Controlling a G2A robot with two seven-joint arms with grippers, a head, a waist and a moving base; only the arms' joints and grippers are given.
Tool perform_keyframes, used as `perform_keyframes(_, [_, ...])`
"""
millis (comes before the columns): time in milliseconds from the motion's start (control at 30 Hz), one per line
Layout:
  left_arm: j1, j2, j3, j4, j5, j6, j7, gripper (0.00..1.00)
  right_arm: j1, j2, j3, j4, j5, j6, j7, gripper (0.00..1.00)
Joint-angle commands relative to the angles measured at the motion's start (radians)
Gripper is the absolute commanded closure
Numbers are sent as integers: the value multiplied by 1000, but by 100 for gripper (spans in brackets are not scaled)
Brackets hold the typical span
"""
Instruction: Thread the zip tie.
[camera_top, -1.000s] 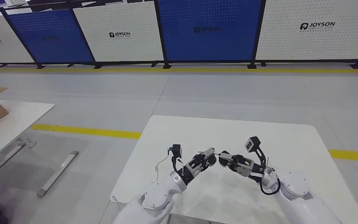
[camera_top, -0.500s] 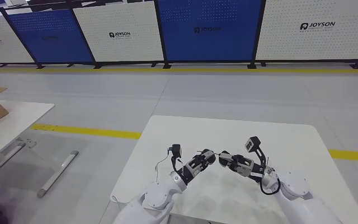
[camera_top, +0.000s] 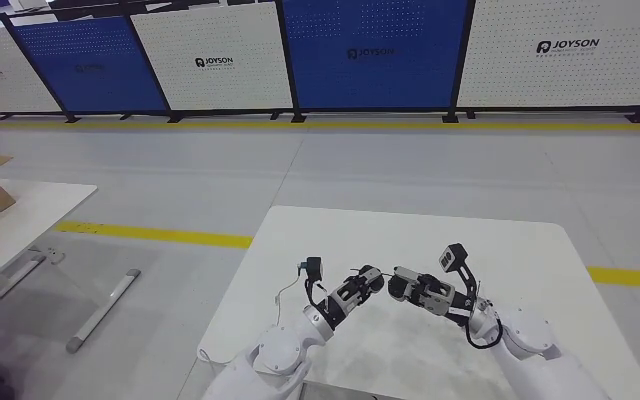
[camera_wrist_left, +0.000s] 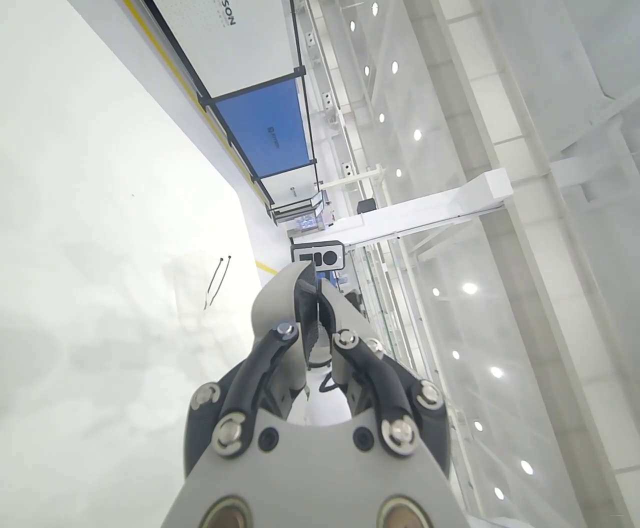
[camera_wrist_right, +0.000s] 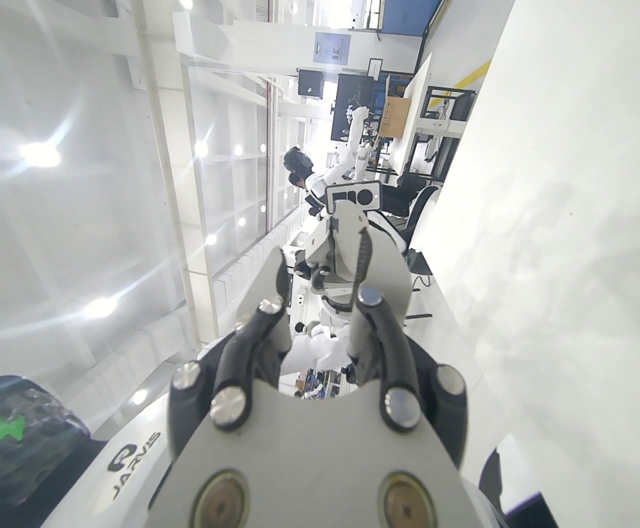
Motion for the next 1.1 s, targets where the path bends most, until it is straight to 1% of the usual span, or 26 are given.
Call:
perform_keyframes(0, [6, 2, -9, -8, 6, 13, 0, 100, -8, 6, 29, 4, 7, 3, 7, 0])
perform_keyframes(133, [24, 8, -36, -27, 7, 28, -15, 100, -34, 21, 94, -4, -6, 6, 5, 0])
perform_keyframes(267, [48, 15, -61, -45, 23, 46, -26, 100, -71, 35, 152, -37, -17, 7, -9, 0])
perform_keyframes(333, [55, 16, -68, -50, 22, 56, -18, 100, -90, 40, 173, -54, -35, 5, -23, 0])
perform_keyframes(633, [55, 16, -68, -50, 22, 56, -18, 100, -90, 40, 173, -54, -35, 5, -23, 0])
perform_keyframes(667, [54, 16, -69, -48, 27, 57, -14, 100, -90, 40, 173, -54, -35, 5, -23, 0])
perform_keyframes(700, [50, 17, -70, -41, 57, 63, 7, 100, -90, 40, 173, -54, -35, 5, -23, 0])
perform_keyframes(733, [49, 15, -62, -38, 70, 70, 24, 100, -90, 40, 173, -54, -35, 5, -23, 0])
perform_keyframes(800, [46, 13, -60, -32, 65, 71, 33, 100, -90, 40, 173, -54, -35, 5, -23, 0])
perform_keyframes(867, [44, 13, -68, -33, 48, 62, 39, 100, -90, 40, 173, -54, -35, 5, -23, 0])
perform_keyframes(967, [45, 15, -93, -59, 41, 41, 51, 100, -90, 40, 173, -54, -35, 5, -23, 0])
perform_keyframes(1067, [50, 17, -118, -106, 34, 23, 51, 100, -90, 40, 173, -54, -35, 5, -23, 0])
